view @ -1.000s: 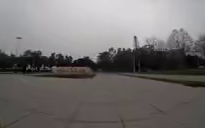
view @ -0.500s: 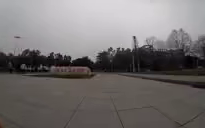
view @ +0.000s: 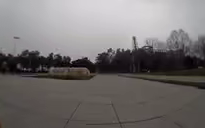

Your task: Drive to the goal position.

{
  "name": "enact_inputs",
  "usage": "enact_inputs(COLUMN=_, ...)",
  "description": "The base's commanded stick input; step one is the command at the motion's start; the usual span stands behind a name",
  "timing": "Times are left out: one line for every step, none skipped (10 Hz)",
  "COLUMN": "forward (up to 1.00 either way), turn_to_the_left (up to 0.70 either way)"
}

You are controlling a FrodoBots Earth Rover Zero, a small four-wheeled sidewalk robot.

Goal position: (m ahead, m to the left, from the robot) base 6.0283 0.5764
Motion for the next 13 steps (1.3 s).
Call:
enact_inputs(forward=0.70, turn_to_the_left=-0.01)
enact_inputs(forward=0.70, turn_to_the_left=-0.01)
enact_inputs(forward=0.70, turn_to_the_left=-0.01)
enact_inputs(forward=0.70, turn_to_the_left=-0.01)
enact_inputs(forward=0.70, turn_to_the_left=-0.01)
enact_inputs(forward=0.70, turn_to_the_left=-0.01)
enact_inputs(forward=0.70, turn_to_the_left=-0.01)
enact_inputs(forward=0.70, turn_to_the_left=-0.01)
enact_inputs(forward=0.70, turn_to_the_left=-0.01)
enact_inputs(forward=0.70, turn_to_the_left=-0.01)
enact_inputs(forward=0.70, turn_to_the_left=-0.01)
enact_inputs(forward=0.70, turn_to_the_left=-0.01)
enact_inputs(forward=0.70, turn_to_the_left=-0.01)
